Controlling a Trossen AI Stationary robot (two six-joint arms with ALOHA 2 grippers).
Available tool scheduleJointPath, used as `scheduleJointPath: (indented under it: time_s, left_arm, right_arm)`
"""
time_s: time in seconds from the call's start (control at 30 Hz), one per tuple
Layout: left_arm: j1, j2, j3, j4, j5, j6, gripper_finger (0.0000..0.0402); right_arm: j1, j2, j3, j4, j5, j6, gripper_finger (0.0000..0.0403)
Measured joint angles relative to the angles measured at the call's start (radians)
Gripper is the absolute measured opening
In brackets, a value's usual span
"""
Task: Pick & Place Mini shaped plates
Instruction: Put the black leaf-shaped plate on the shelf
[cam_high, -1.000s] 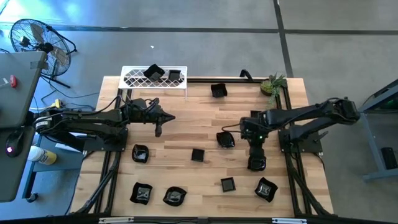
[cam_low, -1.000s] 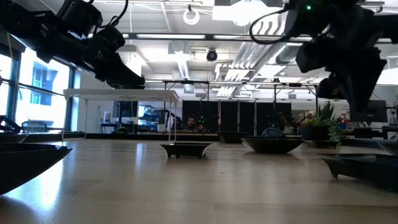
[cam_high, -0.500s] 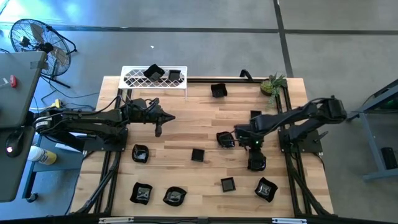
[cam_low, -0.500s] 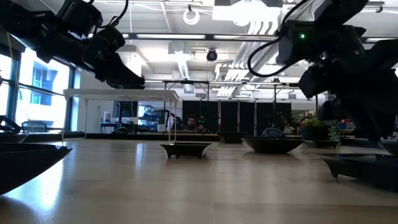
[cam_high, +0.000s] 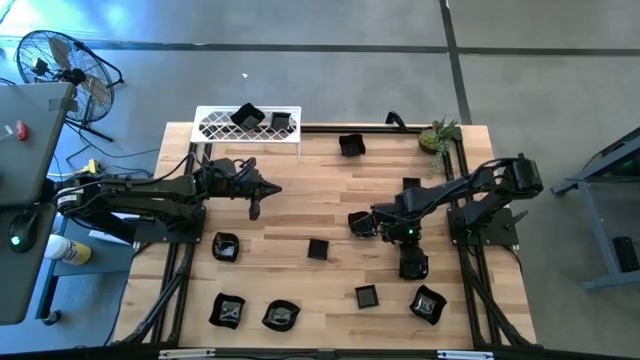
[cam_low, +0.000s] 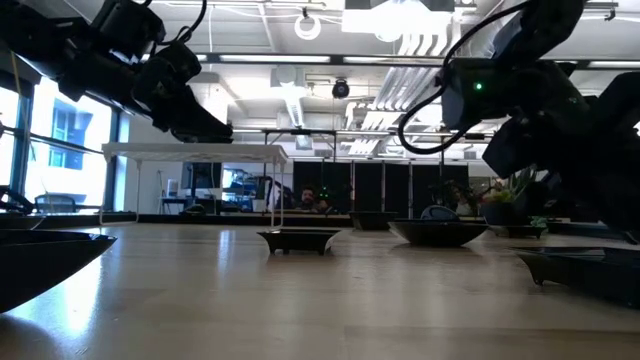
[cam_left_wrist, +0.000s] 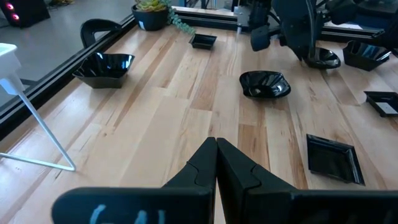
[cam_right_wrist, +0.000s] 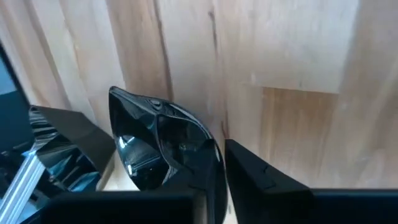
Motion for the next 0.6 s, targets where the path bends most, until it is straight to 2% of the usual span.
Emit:
scheduleJointPath:
  time_s: [0.1, 0.4, 0.6]
  left_arm:
    - [0.000, 0.000, 0.000, 0.000, 0.000, 0.000, 0.0001]
    - [0.000, 0.000, 0.000, 0.000, 0.000, 0.000, 0.0001]
    - [0.000, 0.000, 0.000, 0.000, 0.000, 0.000, 0.0001]
  right_arm:
    - [0.000, 0.004, 0.000, 0.005, -0.005, -0.001, 0.0005]
    - [-0.009, -0.051, 0.015, 0.002, -0.059, 0.078, 0.0003]
    - [-0.018, -0.144, 0.070, 0.028, -0.105, 0.252, 0.0003]
